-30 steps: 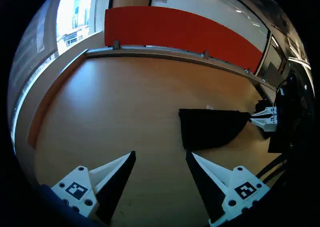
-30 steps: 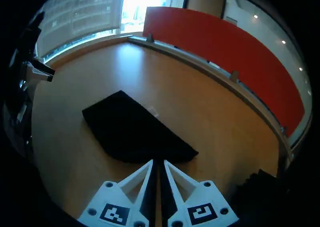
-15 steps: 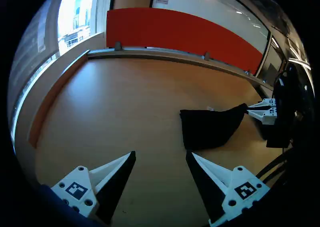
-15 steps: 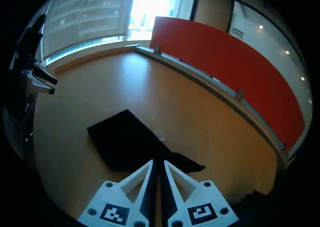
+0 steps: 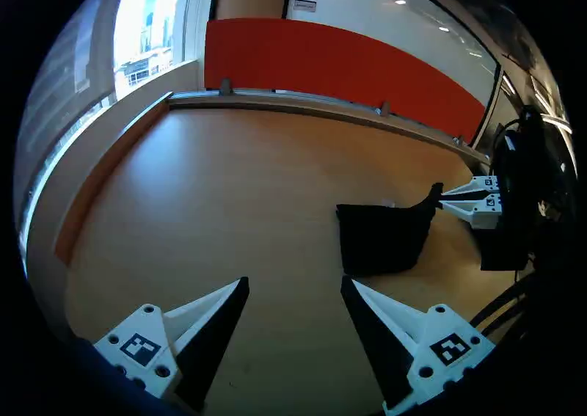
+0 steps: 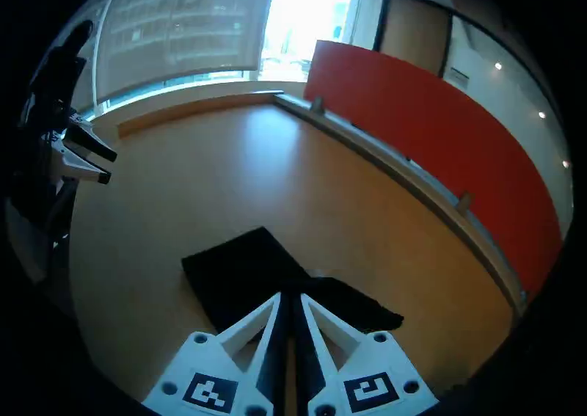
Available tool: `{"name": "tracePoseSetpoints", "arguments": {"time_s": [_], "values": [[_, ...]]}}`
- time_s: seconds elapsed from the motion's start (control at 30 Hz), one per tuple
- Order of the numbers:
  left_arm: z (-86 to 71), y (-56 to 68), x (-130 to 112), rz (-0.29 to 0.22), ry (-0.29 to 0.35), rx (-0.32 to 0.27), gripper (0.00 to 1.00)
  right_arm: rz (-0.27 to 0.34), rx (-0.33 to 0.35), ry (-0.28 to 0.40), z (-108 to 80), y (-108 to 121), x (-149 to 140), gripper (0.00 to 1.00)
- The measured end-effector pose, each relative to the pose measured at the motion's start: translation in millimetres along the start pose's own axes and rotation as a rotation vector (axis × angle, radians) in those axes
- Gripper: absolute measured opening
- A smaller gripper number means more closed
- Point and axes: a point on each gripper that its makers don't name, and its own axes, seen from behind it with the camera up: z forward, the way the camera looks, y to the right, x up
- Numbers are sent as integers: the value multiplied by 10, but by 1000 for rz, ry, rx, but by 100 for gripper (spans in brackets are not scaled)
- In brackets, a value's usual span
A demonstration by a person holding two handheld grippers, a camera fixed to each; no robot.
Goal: Fold towel
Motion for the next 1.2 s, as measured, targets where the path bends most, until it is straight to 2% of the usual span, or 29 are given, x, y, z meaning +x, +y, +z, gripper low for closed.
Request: {"name": "tracePoseSetpoints", "arguments": {"time_s": [0.27, 0.57, 0.7, 0.9, 1.07, 1.13, 1.2], "values": [[-104, -94, -18, -23, 17, 20, 93, -55, 91, -10, 375, -496, 180, 4], [-176, -187, -105, -73, 21, 35, 93, -98, 190, -62, 824, -1022, 73, 4], [-190, -214, -157, -85, 16, 37, 93, -99, 217, -98, 961, -1155, -44, 4], [-201, -248, -200, -91, 12, 41, 93, -101, 224, -120, 994, -1187, -112, 5], [-200, -264, -195, -95, 12, 41, 93, -97, 224, -117, 970, -1158, -86, 15], [-199, -268, -187, -94, 12, 41, 94, -94, 223, -117, 957, -1145, -78, 24], [-196, -270, -177, -93, 13, 40, 93, -90, 223, -116, 942, -1134, -73, 37]]}}
